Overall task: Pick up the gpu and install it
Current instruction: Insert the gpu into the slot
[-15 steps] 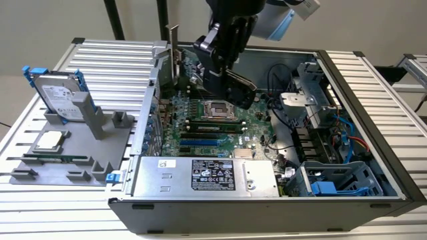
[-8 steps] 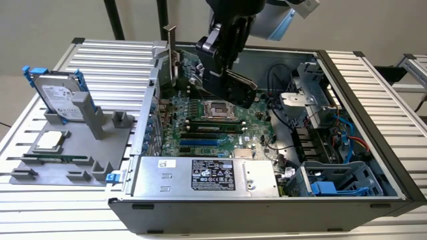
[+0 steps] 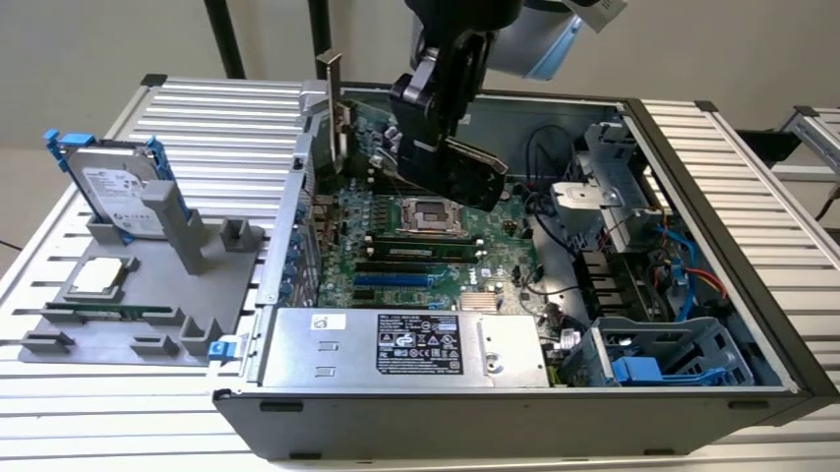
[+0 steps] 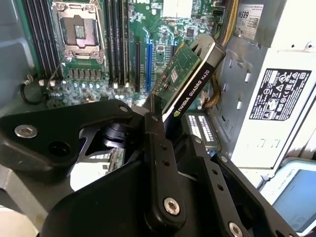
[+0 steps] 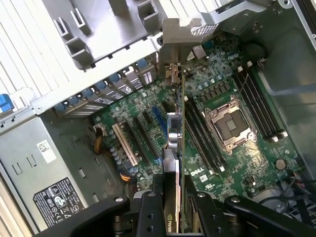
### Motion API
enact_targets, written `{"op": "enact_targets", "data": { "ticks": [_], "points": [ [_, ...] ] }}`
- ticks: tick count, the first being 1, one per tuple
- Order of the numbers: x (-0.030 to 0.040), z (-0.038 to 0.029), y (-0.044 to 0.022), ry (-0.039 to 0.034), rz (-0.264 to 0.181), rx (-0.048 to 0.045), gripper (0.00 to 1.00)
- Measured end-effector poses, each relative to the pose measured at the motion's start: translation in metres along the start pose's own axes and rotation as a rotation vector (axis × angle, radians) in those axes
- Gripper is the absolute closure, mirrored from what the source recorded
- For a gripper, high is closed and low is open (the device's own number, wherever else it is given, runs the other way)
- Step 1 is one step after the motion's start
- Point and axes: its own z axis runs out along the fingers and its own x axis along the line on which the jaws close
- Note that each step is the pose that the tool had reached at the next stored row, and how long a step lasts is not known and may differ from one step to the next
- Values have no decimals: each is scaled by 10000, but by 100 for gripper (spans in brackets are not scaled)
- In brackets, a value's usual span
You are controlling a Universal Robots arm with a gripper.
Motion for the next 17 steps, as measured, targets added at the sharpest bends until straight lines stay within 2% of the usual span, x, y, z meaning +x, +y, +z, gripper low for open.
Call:
{"op": "enact_targets", "data": {
  "ticks": [17],
  "points": [
    [0,0,0,49,-1347,-9,100]
  ]
}}
